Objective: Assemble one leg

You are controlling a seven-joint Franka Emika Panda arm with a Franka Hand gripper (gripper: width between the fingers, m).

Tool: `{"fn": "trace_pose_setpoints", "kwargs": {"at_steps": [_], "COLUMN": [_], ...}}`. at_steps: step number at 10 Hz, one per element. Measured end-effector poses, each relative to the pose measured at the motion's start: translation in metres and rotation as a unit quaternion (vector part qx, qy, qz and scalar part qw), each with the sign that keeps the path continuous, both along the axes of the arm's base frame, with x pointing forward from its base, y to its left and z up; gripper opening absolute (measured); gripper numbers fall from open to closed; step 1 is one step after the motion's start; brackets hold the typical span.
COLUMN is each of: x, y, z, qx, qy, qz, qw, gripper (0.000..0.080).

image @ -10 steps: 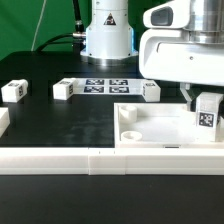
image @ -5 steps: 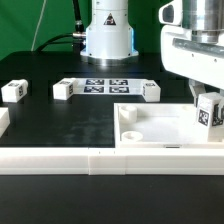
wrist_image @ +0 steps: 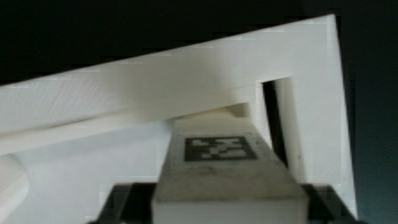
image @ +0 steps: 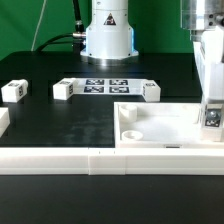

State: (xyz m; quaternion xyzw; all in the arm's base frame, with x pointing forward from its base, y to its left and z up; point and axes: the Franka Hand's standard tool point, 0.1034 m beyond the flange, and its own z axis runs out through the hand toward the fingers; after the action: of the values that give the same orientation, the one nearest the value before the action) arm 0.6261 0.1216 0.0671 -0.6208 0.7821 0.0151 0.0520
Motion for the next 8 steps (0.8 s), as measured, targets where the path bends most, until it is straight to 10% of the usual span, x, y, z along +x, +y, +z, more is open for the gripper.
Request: {"fn": "trace_pose_setpoints", "kwargs": {"at_steps": [3, 5, 8], "x": [0.0000, 0.0001, -0.0002], "y": [-0.0001, -0.0022, -0.0027], "z": [-0.0003, -0.0018, -0.0025], "qx": [0.000, -0.003, -0.014], "qy": [0.001, -0.002, -0.014], "qz": [-0.010, 0.028, 0.179], "qw": [1.000, 1.000, 0.984], "gripper": [0.0290, 0.0571, 0.0645]}}
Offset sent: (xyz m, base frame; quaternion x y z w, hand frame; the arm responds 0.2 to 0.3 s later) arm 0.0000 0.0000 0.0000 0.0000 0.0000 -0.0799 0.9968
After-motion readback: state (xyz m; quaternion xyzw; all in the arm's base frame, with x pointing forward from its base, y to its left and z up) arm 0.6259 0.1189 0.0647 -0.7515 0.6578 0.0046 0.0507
